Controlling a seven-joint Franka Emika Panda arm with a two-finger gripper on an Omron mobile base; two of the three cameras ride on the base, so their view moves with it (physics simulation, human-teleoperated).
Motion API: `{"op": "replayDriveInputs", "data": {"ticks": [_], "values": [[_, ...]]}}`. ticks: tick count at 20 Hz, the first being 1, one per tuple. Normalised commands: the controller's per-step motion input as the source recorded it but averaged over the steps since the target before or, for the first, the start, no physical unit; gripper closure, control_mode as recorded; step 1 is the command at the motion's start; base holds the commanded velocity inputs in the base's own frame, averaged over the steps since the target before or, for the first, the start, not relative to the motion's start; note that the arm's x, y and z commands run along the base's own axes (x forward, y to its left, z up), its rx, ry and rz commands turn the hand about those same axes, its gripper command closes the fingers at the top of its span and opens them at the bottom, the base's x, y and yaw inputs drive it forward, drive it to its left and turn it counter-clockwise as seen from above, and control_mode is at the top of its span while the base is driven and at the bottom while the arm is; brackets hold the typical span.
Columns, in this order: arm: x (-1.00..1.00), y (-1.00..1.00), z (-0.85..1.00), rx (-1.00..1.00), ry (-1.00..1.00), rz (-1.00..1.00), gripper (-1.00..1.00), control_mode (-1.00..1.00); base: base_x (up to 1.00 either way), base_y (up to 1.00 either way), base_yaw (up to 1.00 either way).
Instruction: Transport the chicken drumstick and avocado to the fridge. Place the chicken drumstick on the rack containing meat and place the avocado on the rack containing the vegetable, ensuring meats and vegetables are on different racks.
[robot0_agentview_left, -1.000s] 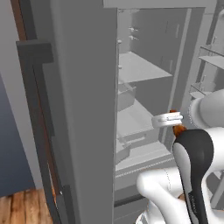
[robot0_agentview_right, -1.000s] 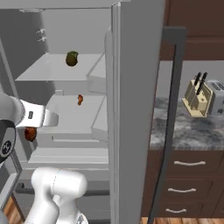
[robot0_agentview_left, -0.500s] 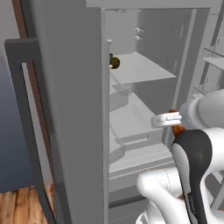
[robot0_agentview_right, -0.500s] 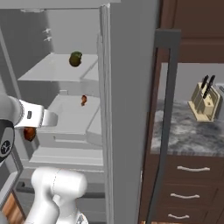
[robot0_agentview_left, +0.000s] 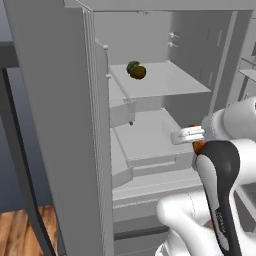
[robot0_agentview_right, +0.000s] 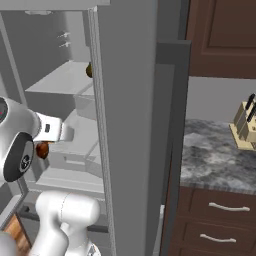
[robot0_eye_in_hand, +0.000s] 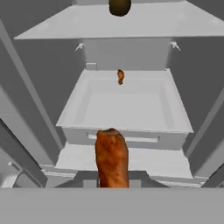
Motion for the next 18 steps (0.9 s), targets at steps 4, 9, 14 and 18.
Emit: {"op": "replayDriveInputs", "data": {"ticks": [4, 9, 14, 18], "values": [[1.00, -0.14, -0.83, 0.02, 0.00, 0.19, 1.00, -1.00, 0.00, 0.00, 0.00], [1.00, 0.00, -0.83, 0.02, 0.00, 0.05, 1.00, -1.00, 0.00, 0.00, 0.00], [1.00, 0.03, -0.47, 0.08, 0.14, 0.00, 1.00, -1.00, 0.00, 0.00, 0.00], [1.00, 0.12, -0.57, 0.04, 0.12, 0.00, 1.00, -1.00, 0.00, 0.00, 0.00]]}}
